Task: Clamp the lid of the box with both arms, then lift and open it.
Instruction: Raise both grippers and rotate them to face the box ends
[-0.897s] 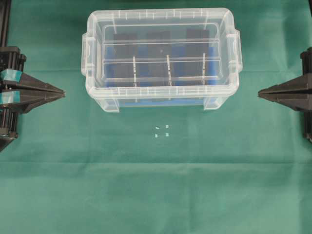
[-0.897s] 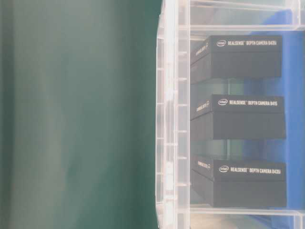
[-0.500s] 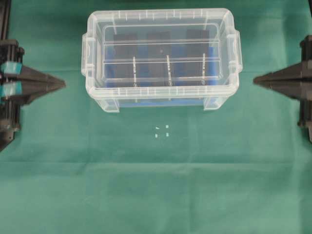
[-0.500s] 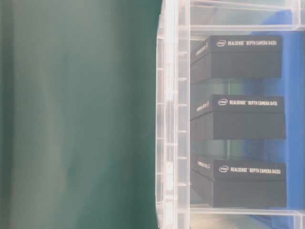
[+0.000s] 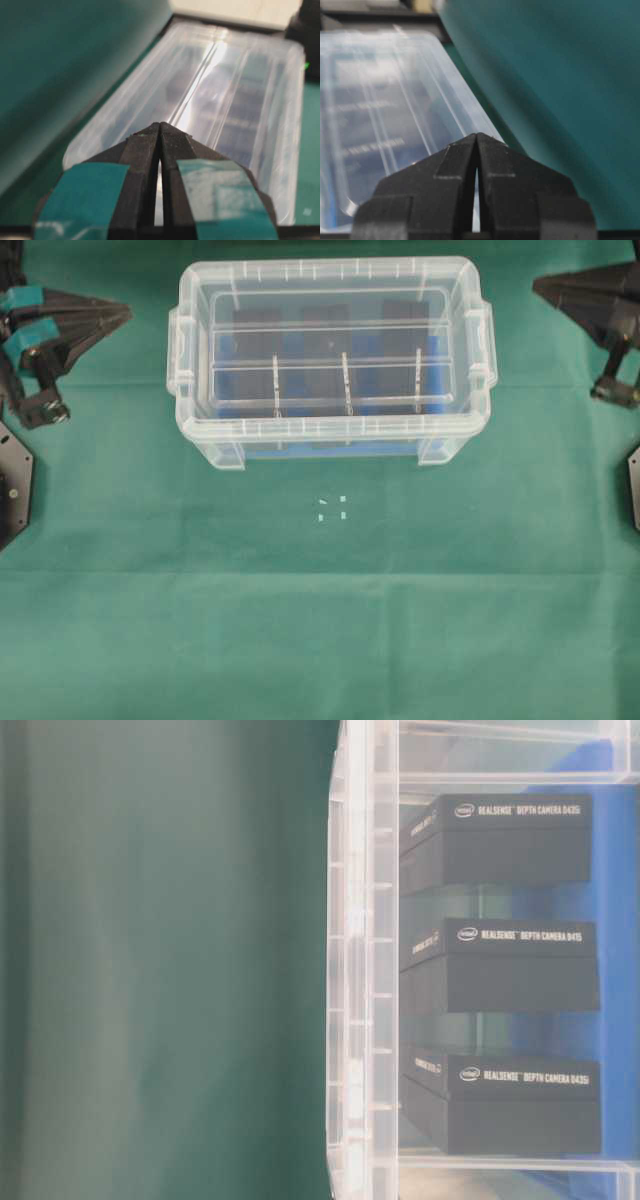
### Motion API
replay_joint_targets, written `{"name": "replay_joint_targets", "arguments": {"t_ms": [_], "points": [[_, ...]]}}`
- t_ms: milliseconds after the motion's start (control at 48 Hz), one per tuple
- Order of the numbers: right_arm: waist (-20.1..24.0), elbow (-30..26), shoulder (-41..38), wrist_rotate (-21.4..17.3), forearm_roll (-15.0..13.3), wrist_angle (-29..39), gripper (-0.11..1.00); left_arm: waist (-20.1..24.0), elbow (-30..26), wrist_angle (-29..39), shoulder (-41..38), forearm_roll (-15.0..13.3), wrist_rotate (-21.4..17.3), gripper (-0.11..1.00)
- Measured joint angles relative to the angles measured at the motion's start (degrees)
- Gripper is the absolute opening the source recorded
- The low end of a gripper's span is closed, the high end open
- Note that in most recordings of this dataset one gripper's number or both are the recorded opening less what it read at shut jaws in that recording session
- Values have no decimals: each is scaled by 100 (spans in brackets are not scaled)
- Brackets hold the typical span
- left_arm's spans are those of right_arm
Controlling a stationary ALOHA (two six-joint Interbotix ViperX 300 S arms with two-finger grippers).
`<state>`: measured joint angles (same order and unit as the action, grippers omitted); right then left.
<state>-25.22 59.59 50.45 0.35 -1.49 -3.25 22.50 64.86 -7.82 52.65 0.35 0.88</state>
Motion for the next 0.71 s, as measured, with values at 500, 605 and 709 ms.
{"name": "replay_joint_targets", "arguments": {"t_ms": [500, 605, 709], "points": [[-299, -668, -747, -167, -9, 3542, 0, 18, -703, 3173, -272, 0, 483, 0], [-299, -800, -1081, -229, -9, 4192, 0, 18, -861, 3867, -334, 0, 589, 0], [-308, -940, -1406, -281, -9, 4799, 0, 18, -984, 4403, -439, 0, 721, 0]]}}
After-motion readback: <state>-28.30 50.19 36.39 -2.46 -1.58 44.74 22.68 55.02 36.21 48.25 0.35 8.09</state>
